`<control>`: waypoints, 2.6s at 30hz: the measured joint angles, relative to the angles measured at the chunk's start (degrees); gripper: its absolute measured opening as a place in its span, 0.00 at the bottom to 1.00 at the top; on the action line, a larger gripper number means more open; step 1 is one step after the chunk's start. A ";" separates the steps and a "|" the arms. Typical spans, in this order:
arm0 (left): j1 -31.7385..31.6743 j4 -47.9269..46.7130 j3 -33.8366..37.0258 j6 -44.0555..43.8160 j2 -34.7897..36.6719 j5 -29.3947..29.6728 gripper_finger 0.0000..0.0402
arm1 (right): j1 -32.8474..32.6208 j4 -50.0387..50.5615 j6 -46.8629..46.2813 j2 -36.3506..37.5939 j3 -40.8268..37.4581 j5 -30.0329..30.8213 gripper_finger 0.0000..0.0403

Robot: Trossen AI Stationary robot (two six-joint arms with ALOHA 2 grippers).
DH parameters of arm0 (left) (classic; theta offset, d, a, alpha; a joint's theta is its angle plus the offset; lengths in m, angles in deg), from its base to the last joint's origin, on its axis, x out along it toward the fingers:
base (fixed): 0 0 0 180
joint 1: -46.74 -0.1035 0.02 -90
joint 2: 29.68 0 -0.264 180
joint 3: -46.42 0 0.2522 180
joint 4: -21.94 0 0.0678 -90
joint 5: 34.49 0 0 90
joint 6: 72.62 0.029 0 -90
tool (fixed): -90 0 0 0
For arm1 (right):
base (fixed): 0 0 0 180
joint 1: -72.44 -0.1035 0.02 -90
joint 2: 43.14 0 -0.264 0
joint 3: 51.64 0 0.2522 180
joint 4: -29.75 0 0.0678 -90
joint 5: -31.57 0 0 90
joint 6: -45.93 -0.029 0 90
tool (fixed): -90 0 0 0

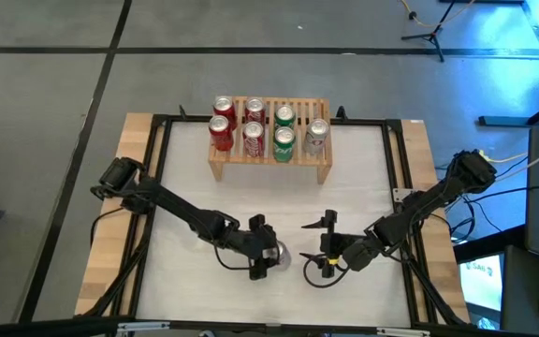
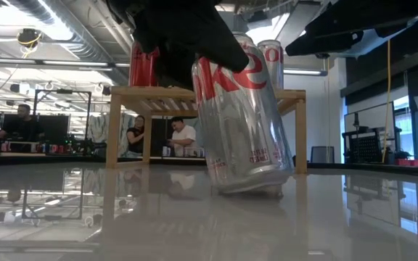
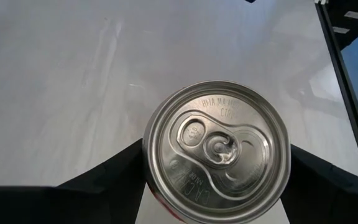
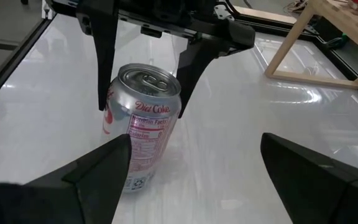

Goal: Place canned beverage on shelf
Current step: Move the silver soda can to the center of the table, then adjust the silver soda can on the shelf

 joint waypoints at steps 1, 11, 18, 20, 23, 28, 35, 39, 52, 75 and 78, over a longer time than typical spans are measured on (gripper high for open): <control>-0.02 0.00 0.01 -0.01 -0.04 -0.17 0.69 | 0.00 0.00 -0.02 0.00 0.00 0.00 0.88; 0.06 0.16 0.19 0.40 0.22 -1.36 0.69 | 0.00 -0.02 -1.06 0.02 0.00 -0.03 0.88; 0.03 0.54 0.23 0.72 0.42 -1.87 0.69 | 0.00 0.08 -1.64 0.02 0.00 -3.08 0.88; -0.09 0.60 0.23 0.74 0.42 -1.75 0.69 | 0.00 0.11 -1.64 -0.17 0.00 -3.08 0.88; -0.34 1.16 0.30 1.58 0.42 -1.96 0.70 | 0.00 0.37 -1.66 -0.46 0.00 -3.17 0.88; -0.45 2.07 0.34 1.92 0.35 -3.05 0.76 | 0.00 0.11 -1.80 -0.44 -0.01 -3.54 0.88; -0.53 3.17 0.39 1.75 0.33 -4.06 0.82 | 0.00 -0.26 -1.83 -0.44 0.00 -3.52 0.88; -0.88 3.96 0.47 1.63 0.22 -5.05 0.85 | 0.00 -0.29 -2.24 -0.44 0.00 -3.52 0.88; -2.34 2.26 0.38 1.90 2.87 -8.32 0.88 | -0.10 0.52 -2.10 -0.33 0.19 -3.54 0.88; 10.05 1.84 18.60 -10.42 9.16 10.74 0.88 | 14.26 39.33 -3.94 8.75 15.02 13.91 0.59; 10.55 3.64 19.43 -10.45 9.16 12.57 0.88 | 19.54 39.58 1.53 8.80 15.02 9.44 0.43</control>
